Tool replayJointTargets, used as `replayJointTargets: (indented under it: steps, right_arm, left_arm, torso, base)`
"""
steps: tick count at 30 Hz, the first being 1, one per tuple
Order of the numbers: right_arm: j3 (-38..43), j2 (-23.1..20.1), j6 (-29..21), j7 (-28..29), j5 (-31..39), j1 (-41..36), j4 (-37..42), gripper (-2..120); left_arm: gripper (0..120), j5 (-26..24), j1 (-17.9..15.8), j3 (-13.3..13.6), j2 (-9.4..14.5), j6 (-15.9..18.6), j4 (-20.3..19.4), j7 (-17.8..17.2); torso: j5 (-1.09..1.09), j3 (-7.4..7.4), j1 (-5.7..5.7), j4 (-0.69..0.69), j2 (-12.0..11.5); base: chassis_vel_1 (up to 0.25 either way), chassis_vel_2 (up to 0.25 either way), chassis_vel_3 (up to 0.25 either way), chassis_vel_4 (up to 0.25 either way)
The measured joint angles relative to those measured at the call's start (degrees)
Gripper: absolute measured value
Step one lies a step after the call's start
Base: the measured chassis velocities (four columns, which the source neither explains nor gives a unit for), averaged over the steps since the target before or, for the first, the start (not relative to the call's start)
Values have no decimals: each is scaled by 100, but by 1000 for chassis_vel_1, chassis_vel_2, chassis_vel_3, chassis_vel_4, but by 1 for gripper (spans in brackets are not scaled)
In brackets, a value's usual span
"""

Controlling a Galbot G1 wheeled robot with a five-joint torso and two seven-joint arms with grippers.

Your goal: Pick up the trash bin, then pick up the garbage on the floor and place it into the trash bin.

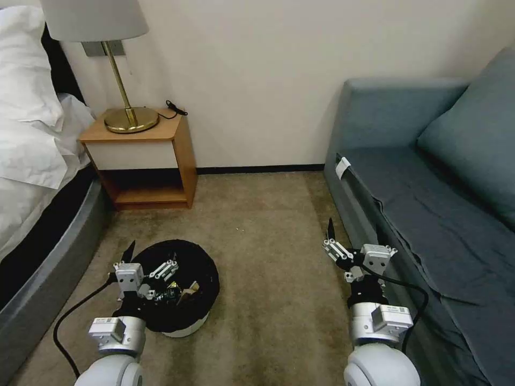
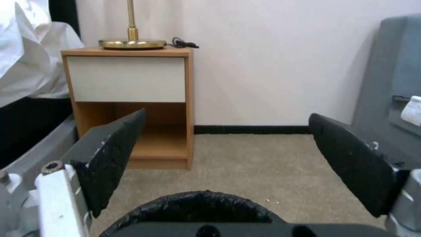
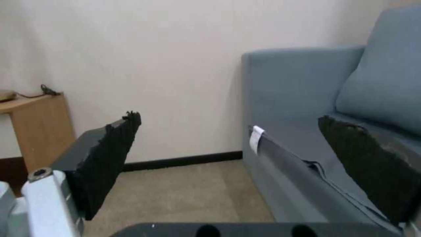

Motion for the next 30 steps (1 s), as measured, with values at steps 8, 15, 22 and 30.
replayJointTargets:
  steps: [8,15,22,30]
  right_arm:
    - [0,0,0,0,0,0,0,100]
    - [0,-1,0,0,0,0,0,100]
    - [0,0,0,0,0,0,0,100]
    - [0,-1,0,0,0,0,0,100]
  left_arm:
    - [100,0,0,0,0,3,0,0]
    - [100,0,0,0,0,3,0,0]
    - [100,0,0,0,0,4,0,0]
    - [100,0,0,0,0,4,0,0]
  torso:
    - [0,0,0,0,0]
    - [0,0,0,0,0]
    - [0,0,0,0,0]
    - [0,0,0,0,-1]
  base:
    - [0,0,0,0]
    - [0,0,0,0]
    - [0,0,0,0]
    - [0,0,0,0]
